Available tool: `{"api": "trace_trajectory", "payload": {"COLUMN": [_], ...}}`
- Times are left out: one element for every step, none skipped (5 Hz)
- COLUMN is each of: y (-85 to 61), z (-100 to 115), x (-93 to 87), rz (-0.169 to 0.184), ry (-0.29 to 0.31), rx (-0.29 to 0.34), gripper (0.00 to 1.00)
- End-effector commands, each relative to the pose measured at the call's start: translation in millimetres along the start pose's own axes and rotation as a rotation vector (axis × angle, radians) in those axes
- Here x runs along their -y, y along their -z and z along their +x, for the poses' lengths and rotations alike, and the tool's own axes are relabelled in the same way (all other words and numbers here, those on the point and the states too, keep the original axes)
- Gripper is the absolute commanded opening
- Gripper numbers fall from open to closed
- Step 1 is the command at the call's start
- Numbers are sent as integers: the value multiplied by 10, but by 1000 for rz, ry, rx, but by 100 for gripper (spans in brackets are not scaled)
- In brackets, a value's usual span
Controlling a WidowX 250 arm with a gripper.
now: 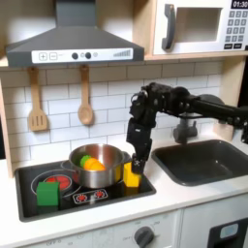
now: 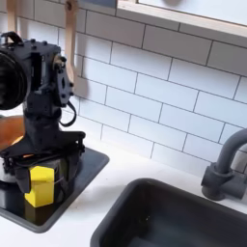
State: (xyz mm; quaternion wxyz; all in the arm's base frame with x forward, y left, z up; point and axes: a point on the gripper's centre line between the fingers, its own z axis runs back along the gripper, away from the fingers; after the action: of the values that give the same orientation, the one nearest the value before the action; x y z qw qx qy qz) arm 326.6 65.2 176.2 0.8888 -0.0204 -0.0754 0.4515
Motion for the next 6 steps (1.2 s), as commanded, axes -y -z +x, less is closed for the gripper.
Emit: {"api": "trace_trajectory", "payload": {"y": [38, 48, 69, 77, 104, 169], "z": [156, 168, 129, 99, 42, -13], "x": [10, 4, -47, -81, -116, -125], "rz": [11, 19, 35, 39, 50, 58], "ry": [-42, -45, -39, -38, -42, -44], "rx": [8, 12, 8, 5, -9, -31], "gripper": [100, 100, 100, 100, 100, 100]}}
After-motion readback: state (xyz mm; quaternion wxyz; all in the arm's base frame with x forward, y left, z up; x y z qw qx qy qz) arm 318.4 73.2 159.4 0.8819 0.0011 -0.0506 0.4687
